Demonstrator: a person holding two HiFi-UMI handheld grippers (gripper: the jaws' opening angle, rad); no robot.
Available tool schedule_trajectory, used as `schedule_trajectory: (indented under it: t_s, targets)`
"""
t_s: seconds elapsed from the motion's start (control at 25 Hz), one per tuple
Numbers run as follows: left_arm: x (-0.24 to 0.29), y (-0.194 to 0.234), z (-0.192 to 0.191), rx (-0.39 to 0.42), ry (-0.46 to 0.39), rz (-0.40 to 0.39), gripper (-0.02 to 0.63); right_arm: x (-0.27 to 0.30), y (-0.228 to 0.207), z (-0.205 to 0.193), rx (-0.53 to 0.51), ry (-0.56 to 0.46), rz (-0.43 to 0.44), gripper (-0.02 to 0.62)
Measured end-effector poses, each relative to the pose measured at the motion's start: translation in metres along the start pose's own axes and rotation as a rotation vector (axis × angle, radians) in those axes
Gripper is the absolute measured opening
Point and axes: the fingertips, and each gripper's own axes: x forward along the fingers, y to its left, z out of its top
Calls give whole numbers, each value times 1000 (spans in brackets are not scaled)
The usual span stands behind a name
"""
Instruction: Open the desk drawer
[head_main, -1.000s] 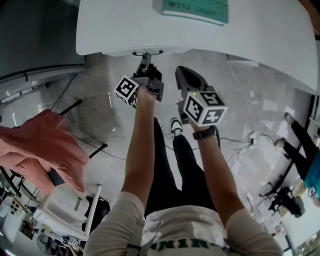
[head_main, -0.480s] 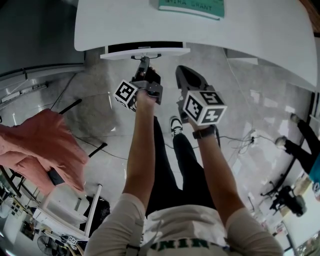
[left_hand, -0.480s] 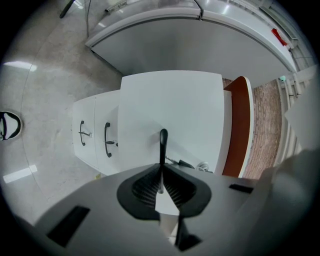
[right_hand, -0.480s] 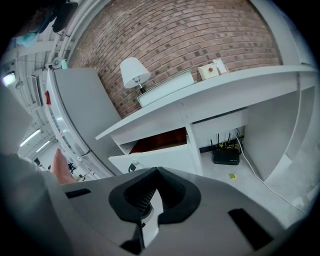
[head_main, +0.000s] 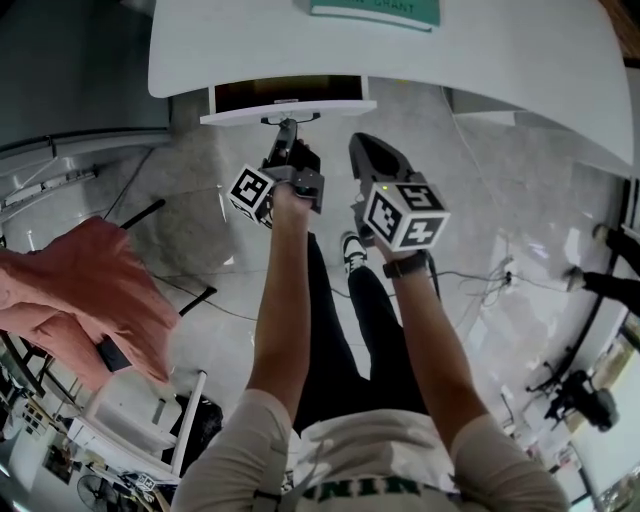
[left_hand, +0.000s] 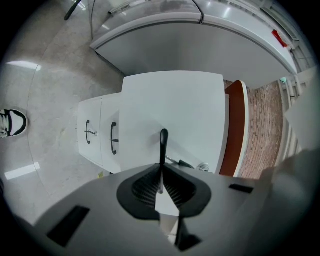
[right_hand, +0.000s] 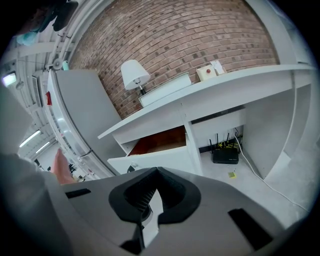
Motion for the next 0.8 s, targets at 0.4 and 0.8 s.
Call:
schedule_trajectory:
  t_s: [0.4, 0.8]
  targets:
    - [-18, 3, -6, 9, -3, -12, 18, -6, 3, -9, -29, 12, 12, 2]
    - [-39, 8, -15, 16, -3, -18, 18, -12, 17, -20, -40, 14, 41, 2]
